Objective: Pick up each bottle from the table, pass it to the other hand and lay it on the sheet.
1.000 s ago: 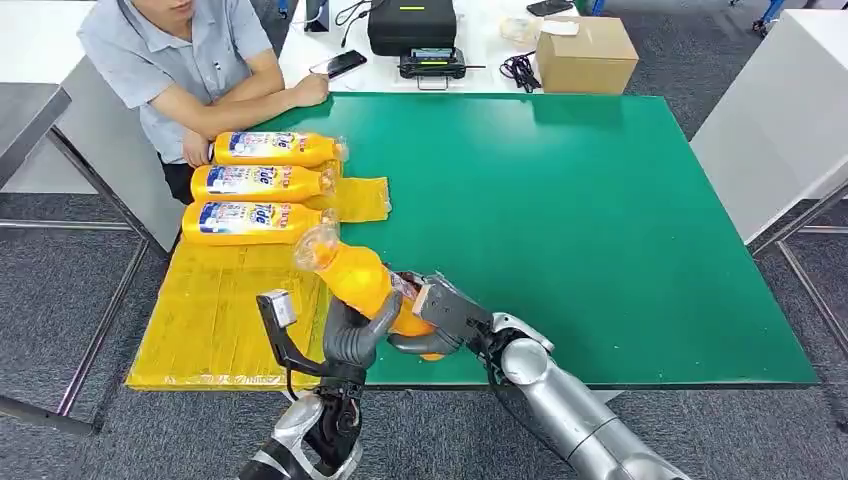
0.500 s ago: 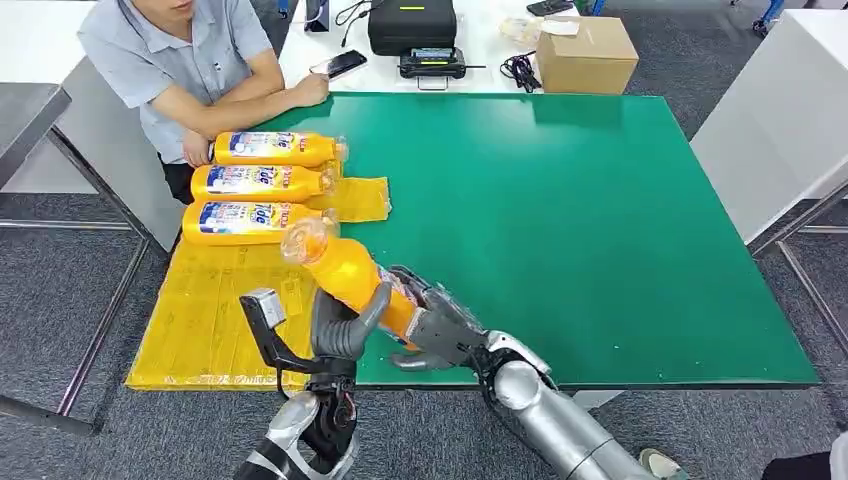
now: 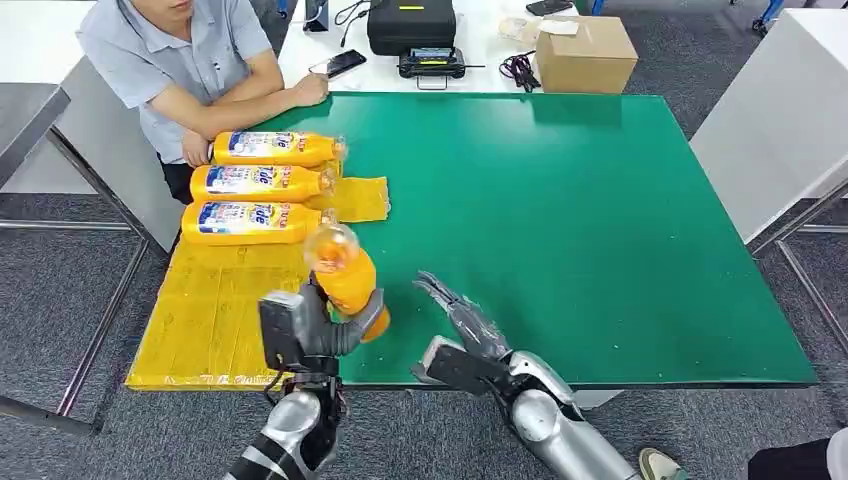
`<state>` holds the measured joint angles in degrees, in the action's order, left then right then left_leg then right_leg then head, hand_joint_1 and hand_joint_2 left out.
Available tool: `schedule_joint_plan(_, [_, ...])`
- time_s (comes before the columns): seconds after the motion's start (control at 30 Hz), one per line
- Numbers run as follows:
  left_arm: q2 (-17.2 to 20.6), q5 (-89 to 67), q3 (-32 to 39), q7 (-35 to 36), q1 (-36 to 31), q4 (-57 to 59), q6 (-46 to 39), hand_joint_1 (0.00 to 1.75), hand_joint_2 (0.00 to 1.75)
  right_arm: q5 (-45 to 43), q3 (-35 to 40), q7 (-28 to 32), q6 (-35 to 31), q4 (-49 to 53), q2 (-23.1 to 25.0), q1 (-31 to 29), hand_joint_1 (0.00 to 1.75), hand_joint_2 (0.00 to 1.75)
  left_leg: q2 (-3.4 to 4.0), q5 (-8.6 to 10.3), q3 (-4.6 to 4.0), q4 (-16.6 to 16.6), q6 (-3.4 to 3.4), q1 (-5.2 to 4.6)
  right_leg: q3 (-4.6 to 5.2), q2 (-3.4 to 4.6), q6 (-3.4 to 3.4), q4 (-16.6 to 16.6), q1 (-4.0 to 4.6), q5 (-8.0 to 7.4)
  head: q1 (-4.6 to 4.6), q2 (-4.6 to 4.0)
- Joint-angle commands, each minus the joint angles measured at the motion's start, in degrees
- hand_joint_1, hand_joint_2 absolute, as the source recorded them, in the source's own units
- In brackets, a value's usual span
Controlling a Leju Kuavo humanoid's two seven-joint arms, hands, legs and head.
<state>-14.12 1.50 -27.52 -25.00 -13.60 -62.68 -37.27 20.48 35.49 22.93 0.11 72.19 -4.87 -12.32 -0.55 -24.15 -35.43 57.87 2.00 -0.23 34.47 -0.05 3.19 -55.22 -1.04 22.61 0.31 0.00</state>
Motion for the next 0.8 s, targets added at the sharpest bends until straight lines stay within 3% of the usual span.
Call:
schedule_joint_plan(0.03, [4.63,-16.69,1.89,5.32,-3.84,5.55,-0.90,1.64,1.75,0.87,-3.62,0.96,0.61,0.04,0.45,1.35,0.00,1.75,0.09,-0.03,0.15,-0.06,-0.08,0.01,-0.12,0.07,-0.09,0.03,0.02,0.01,-0.02,0.00])
schedule_joint_plan(0.1, [4.59,-19.88,1.84,6.63,-3.96,6.07,-1.68,1.68,1.75,0.95,-3.86,1.05,0.82,-0.06,0.64,1.25,0.00,1.75,0.11,-0.05,0.16,-0.03,-0.09,0.05,-0.14,0.08,-0.11,0.02,0.05,0.03,-0.02,0.00])
schedule_joint_plan(0.13, [4.71,-21.87,2.54,7.17,-4.16,6.06,-2.56,1.48,1.75,0.97,-4.13,1.07,0.87,-0.14,0.80,1.32,0.00,1.75,0.17,-0.12,0.30,-0.03,-0.13,0.05,-0.26,0.11,-0.16,0.00,0.06,0.09,-0.02,0.00])
schedule_joint_plan(0.27, [6.54,-39.83,5.66,11.37,-5.50,4.45,-2.73,1.45,1.75,1.29,-5.12,2.15,2.23,-1.31,2.08,0.86,0.00,1.75,0.12,-0.05,0.14,-0.02,-0.10,0.04,-0.11,0.09,-0.12,0.00,0.04,0.03,-0.02,0.00])
schedule_joint_plan(0.33, [8.08,-53.68,6.58,16.41,-6.52,5.45,-2.73,1.24,1.75,1.52,-4.80,2.72,2.79,-2.10,2.42,-0.15,0.00,1.75,0.21,-0.15,0.32,0.00,-0.16,0.09,-0.27,0.16,-0.20,-0.02,0.09,0.10,-0.02,0.00])
schedule_joint_plan(0.4, [8.79,-58.45,8.12,18.07,-7.97,8.88,-1.17,1.17,1.75,1.51,-5.04,3.04,3.02,-2.44,2.70,-0.57,0.00,1.75,0.27,-0.11,0.30,-0.01,-0.18,0.09,-0.23,0.21,-0.20,-0.02,0.10,0.06,0.00,0.00])
schedule_joint_plan(0.47, [8.93,-59.46,8.82,17.79,-8.89,10.86,-1.29,1.17,1.75,1.49,-5.04,3.22,3.25,-2.40,2.75,-0.75,0.00,1.75,0.24,-0.10,0.29,-0.02,-0.16,0.09,-0.22,0.19,-0.19,-0.01,0.10,0.05,-0.02,0.00])
schedule_joint_plan(0.5, [9.38,-62.78,8.49,18.82,-9.65,12.46,-1.81,1.40,1.75,1.37,-4.99,3.38,3.60,-2.41,2.71,-0.84,0.00,1.75,0.17,-0.03,0.16,-0.05,-0.10,0.03,-0.12,0.13,-0.12,0.01,0.03,0.01,-0.02,0.00])
schedule_joint_plan(0.53, [10.31,-65.98,7.86,20.48,-11.03,14.92,-0.65,1.45,1.75,1.05,-4.91,3.72,4.12,-2.50,2.64,-1.01,0.00,1.75,0.22,-0.08,0.27,-0.04,-0.15,0.08,-0.22,0.16,-0.17,0.02,0.08,0.04,0.00,0.00])
schedule_joint_plan(0.57, [11.17,-70.40,7.36,22.89,-12.62,17.72,-1.21,1.40,1.75,0.47,-4.74,4.07,5.06,-3.02,2.55,-1.53,0.00,1.75,0.19,-0.10,0.33,-0.04,-0.16,0.09,-0.29,0.13,-0.19,0.01,0.09,0.07,0.00,0.00])
schedule_joint_plan(0.6, [11.45,-71.40,7.23,22.42,-13.75,19.98,-1.53,1.59,1.75,0.35,-4.75,4.16,5.21,-3.73,2.62,-2.02,0.00,1.75,0.17,-0.04,0.16,-0.03,-0.11,0.09,-0.13,0.13,-0.12,0.02,0.07,0.01,0.00,0.00])
schedule_joint_plan(0.7, [12.86,-76.73,6.59,24.19,-18.79,31.28,-0.89,1.50,1.75,-0.23,-4.45,5.09,6.04,-6.11,3.08,-4.18,0.00,1.75,0.14,-0.04,0.27,-0.04,-0.14,0.09,-0.24,0.11,-0.15,0.00,0.07,0.02,0.02,0.00])
schedule_joint_plan(0.77, [13.29,-78.01,6.31,24.41,-19.08,32.48,-1.35,1.47,1.75,-0.27,-4.41,5.15,6.01,-5.77,2.96,-4.06,0.00,1.75,0.20,-0.03,0.26,-0.05,-0.12,0.09,-0.21,0.17,-0.14,0.00,0.06,0.00,0.00,0.00])
schedule_joint_plan(0.8, [13.20,-77.67,6.65,24.47,-19.16,32.95,-0.70,0.23,1.75,-0.27,-4.39,5.12,5.97,-5.45,2.87,-3.84,0.00,1.75,0.22,-0.09,0.34,-0.01,-0.16,0.11,-0.30,0.17,-0.18,-0.03,0.09,0.05,0.02,0.00])
